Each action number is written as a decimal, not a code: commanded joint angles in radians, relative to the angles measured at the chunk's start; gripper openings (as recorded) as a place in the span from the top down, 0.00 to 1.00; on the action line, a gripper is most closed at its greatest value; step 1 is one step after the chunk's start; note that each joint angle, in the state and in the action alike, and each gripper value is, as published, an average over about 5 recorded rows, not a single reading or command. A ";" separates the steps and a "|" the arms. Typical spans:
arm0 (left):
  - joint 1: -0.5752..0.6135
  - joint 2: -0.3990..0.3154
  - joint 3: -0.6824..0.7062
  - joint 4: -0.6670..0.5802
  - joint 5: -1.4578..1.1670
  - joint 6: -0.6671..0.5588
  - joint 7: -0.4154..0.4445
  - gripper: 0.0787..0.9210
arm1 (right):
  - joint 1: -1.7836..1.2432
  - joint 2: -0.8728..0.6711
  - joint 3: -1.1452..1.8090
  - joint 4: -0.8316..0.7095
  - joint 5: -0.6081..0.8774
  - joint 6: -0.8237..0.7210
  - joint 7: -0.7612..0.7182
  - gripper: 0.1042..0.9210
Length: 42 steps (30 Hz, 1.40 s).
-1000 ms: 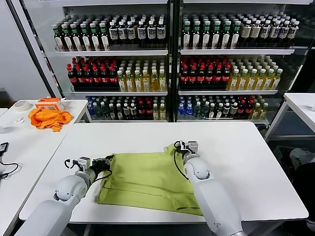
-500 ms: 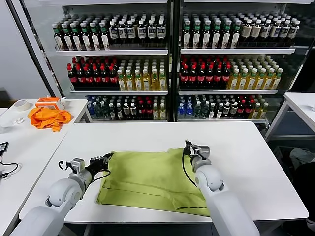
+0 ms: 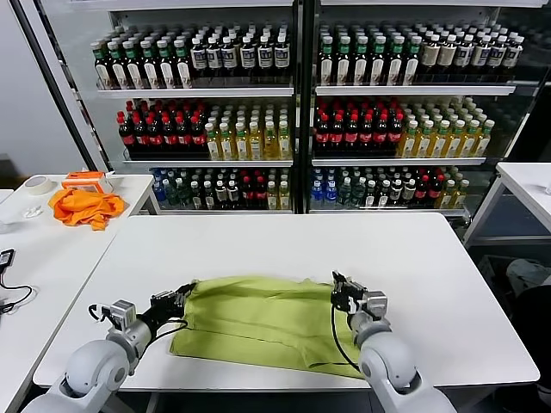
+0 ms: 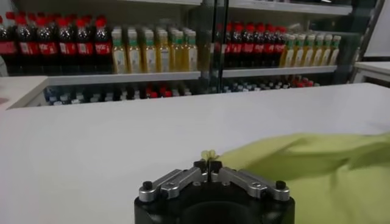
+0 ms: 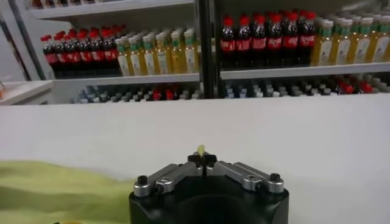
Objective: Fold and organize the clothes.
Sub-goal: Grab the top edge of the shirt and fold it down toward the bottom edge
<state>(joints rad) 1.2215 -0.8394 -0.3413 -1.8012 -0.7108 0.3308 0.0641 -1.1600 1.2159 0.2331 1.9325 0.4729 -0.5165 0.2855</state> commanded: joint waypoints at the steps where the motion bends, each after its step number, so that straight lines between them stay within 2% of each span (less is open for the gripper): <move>1: 0.050 0.007 -0.014 -0.014 0.003 -0.019 0.010 1.00 | -0.077 -0.019 0.014 0.066 0.001 -0.013 0.003 1.00; 17: 0.076 0.002 -0.018 -0.015 0.022 -0.007 0.010 1.00 | -0.093 -0.039 0.007 0.087 0.000 -0.014 -0.010 1.00; 26: 0.074 -0.002 -0.014 -0.034 0.042 0.010 -0.020 0.98 | -0.140 -0.046 0.008 0.099 -0.029 -0.031 -0.029 0.99; 28: 0.077 -0.003 -0.020 -0.048 0.042 0.012 -0.026 0.94 | -0.145 -0.045 0.012 0.106 -0.029 -0.038 -0.025 0.96; 32: 0.066 -0.003 -0.031 -0.074 0.034 0.010 -0.067 0.81 | -0.165 -0.048 0.027 0.143 -0.031 -0.042 -0.021 0.84; 34: 0.055 -0.003 -0.025 -0.089 0.022 0.010 -0.123 0.74 | -0.184 -0.048 0.037 0.174 -0.038 -0.043 -0.020 0.77; 39: 0.070 -0.014 0.028 -0.136 0.005 0.047 -0.325 0.57 | -0.243 -0.047 0.070 0.243 -0.070 -0.044 -0.022 0.59; 42: 0.086 -0.031 0.064 -0.148 0.005 0.063 -0.403 0.48 | -0.272 -0.045 0.088 0.266 -0.090 -0.043 -0.023 0.49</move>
<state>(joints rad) 1.2919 -0.8570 -0.3332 -1.9026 -0.6980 0.3597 -0.1221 -1.3661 1.1712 0.2922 2.1246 0.4132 -0.5556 0.2628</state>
